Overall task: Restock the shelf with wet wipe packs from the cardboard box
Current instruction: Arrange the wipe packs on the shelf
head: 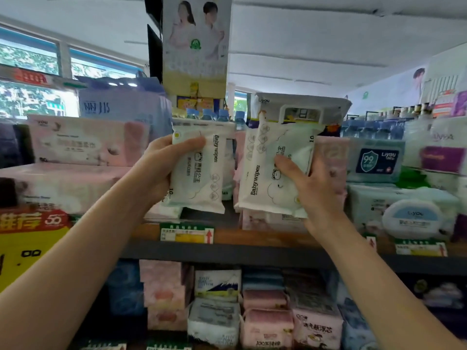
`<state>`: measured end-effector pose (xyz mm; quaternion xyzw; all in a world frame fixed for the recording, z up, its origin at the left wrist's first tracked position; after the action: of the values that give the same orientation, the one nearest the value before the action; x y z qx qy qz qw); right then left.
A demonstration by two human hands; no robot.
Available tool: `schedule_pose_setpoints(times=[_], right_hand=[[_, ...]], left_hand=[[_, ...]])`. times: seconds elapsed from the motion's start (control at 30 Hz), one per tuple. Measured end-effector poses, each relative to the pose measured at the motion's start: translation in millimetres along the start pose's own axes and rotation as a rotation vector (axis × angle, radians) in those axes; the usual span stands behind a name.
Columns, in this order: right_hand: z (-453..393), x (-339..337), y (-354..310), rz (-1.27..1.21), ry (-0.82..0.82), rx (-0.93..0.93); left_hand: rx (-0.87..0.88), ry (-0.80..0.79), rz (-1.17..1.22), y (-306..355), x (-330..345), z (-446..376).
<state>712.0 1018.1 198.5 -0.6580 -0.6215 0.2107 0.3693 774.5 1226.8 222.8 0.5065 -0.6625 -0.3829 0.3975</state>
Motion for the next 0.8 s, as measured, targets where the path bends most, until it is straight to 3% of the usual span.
schedule_pose_setpoints(times=[0.17,0.33,0.43,0.63,0.8], right_hand=[[-9,52,1,0.098,-0.089,-0.106],[-34,99,7,0.459,-0.127,-0.304],[-45,110,24,0.661,-0.099,-0.37],[-57,122,61,0.803,-0.06,-0.306],[-72,120,83,0.913,-0.132,-0.095]], left_hand=[[-0.056,-0.005,0.055,-3,6,-24],[-0.03,-0.134,0.259,4,0,-45],[-0.108,-0.145,0.365,-4,-9,-56],[-0.125,-0.066,0.294,-28,-18,-79],[-0.133,0.013,-0.036,-51,-13,-96]])
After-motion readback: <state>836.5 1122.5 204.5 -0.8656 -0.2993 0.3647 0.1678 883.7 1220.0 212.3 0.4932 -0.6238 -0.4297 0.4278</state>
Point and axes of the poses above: each hand's wrist, its own z-axis away from the middle knuckle, its own x-axis out of the palm, y = z × x, the point moved 1 cm from there along -z, towards the middle knuckle, and after that the axes turned 4 degrees about y, right-handed, at the moved point
